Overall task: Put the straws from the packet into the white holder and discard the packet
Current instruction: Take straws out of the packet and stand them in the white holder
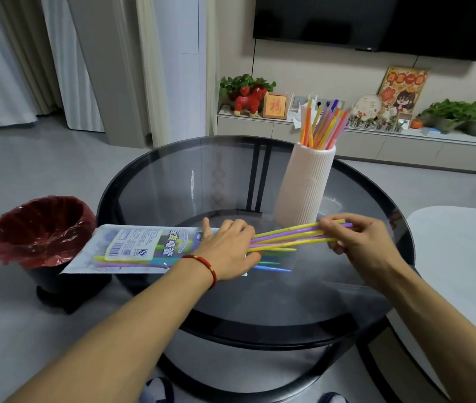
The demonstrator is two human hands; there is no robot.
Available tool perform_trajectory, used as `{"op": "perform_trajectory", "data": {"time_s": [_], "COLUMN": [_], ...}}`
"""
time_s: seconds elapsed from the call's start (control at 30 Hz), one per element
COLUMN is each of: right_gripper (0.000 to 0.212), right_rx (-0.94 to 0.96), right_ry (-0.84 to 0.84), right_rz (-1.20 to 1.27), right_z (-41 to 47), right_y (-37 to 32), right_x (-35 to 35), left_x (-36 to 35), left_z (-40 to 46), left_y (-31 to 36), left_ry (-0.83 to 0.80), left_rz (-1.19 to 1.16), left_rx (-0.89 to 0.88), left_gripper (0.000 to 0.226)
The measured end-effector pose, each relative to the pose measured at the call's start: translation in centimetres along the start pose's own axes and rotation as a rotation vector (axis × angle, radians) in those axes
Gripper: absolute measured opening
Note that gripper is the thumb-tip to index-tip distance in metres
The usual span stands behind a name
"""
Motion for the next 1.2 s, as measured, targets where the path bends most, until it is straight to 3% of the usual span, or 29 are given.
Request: {"op": "perform_trajectory", "data": {"time_s": [0.13, 0.3, 0.37, 0.47, 0.53, 0.6, 0.77, 1.0, 1.1, 1.2], "right_gripper": [0.019, 0.065, 0.070, 0.053, 0.052, 0.036, 0.042, 0.049, 0.046, 0.044], "right_rx": [-0.083, -0.221, -0.268, -0.213, -0.132, -0.041, -0.073, 0.338, 0.405, 0.320], "right_ry": [0.033, 0.088, 0.027, -0.233, -0.262, -0.159, 0.235, 0.550, 0.536, 0.363], "right_rz": [0.367, 0.781, 0.810, 0.562, 0.284, 0.125, -0.021, -0.392, -0.556, -0.705], "right_z": [-0.1, -0.5, -0.8, -1.2, -1.3, -1.2, 0.4, 0.1, 0.4, 1.3], "right_y": [-1.3, -1.0, -0.5, -0.6, -0.5, -0.7, -2.3, -6.6, -6.4, -4.1], "right_x": [0.2, -0.3, -0.9, -3.8, -6.2, -7.9, -6.3, -1.3, -1.3, -2.3], "left_x": [0.0, 0.4, 0.6, 0.4, -0.2, -0.8, -1.3, -1.4, -1.3, -1.2], "left_z": [0.1, 0.2, 0.3, 0.2, 0.1, 0.0, -0.1, -0.3, -0.3, -0.4], "left_y": [0.4, 0.6, 0.5, 0.8, 1.5, 2.2, 1.8, 1.4, 1.6, 1.7], "left_ry": [-0.004, 0.034, 0.058, 0.055, 0.042, 0.032, -0.022, -0.079, -0.096, -0.113], "left_rz": [0.003, 0.000, 0.009, 0.001, -0.006, -0.022, -0.006, -0.050, -0.045, -0.056], "left_rx": [0.011, 0.033, 0.055, 0.043, -0.008, -0.046, 0.005, -0.016, -0.032, -0.039], "left_gripper": [0.022, 0.024, 0.029, 0.028, 0.021, 0.023, 0.028, 0.011, 0.008, 0.008]}}
Point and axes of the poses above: each hand's wrist, its own z-axis towards the middle knuckle, its own x-axis out of the back of the hand, y = z × x, the point moved 3 cm from there along z, towards the middle knuckle, and after that the axes turned 12 degrees about -z, right-handed, at the moved point
